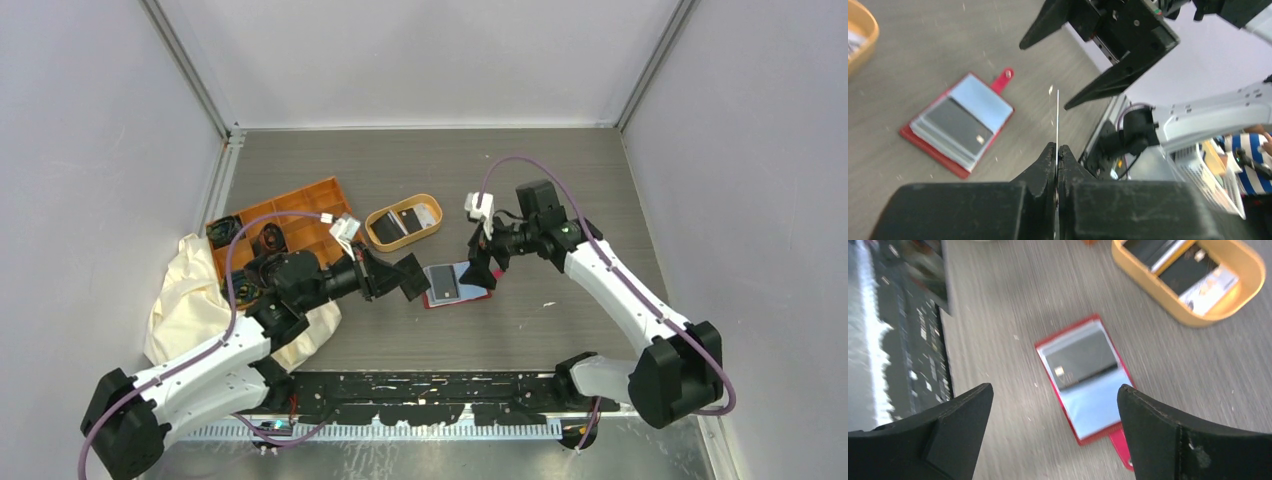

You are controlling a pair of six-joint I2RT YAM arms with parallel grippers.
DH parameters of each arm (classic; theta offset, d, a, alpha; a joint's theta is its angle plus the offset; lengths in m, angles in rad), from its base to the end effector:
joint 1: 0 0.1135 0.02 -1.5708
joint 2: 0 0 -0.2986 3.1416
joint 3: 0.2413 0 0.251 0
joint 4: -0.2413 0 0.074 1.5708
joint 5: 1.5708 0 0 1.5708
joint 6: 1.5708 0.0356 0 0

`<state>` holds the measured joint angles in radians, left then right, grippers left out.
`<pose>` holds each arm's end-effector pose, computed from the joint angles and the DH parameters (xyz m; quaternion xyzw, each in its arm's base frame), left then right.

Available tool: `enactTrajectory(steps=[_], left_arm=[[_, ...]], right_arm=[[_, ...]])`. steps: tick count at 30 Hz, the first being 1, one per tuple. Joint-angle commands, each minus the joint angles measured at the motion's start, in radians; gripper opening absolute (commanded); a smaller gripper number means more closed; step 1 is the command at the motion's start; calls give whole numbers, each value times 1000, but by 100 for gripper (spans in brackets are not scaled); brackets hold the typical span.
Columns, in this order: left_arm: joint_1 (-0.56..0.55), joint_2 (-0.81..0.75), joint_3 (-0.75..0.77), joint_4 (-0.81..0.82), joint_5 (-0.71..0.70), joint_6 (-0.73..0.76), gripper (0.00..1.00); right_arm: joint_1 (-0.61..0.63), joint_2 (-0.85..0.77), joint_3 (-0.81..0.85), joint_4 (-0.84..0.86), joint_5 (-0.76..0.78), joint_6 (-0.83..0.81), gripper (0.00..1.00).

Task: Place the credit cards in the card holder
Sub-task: Insert the credit card into the card holder.

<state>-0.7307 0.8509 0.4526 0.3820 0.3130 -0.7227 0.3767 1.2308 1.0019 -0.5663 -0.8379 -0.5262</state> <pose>0.1259 -0.1276 0.2970 0.1121 0.7037 -0.5433 0.4439 0.2133 0.1128 0.3283 -0.5074 0.6938 0.3497 0.3726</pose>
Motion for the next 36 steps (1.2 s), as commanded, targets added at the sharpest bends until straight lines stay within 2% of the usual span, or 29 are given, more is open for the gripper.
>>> enactTrajectory(steps=[1, 4, 6, 10, 13, 16, 21, 25, 31, 36], left_arm=[[4, 47, 34, -105, 165, 4, 0], [4, 140, 25, -20, 231, -43, 0], [4, 209, 20, 54, 260, -78, 0], [7, 337, 33, 115, 256, -110, 0], [7, 378, 39, 113, 225, -107, 0], [8, 378, 32, 102, 205, -95, 0], [9, 350, -2, 99, 192, -92, 0], [10, 305, -44, 101, 169, -98, 0], [10, 258, -97, 136, 157, -130, 0], [10, 237, -142, 209, 163, -181, 0]], right_arm=[[-5, 6, -90, 20, 132, -252, 99], [-7, 69, -91, 113, 215, -157, 99], [-9, 127, -73, 136, 273, -116, 93], [-9, 284, 12, 128, 302, -5, 66], [1, 385, 81, 124, 337, 85, 51], [33, 453, 136, 126, 425, 152, 40], [74, 549, 212, 107, 507, 194, 28], [118, 593, 224, 101, 566, 178, 23], [196, 615, 229, 100, 639, 142, 22], [211, 615, 231, 59, 595, 101, 20]])
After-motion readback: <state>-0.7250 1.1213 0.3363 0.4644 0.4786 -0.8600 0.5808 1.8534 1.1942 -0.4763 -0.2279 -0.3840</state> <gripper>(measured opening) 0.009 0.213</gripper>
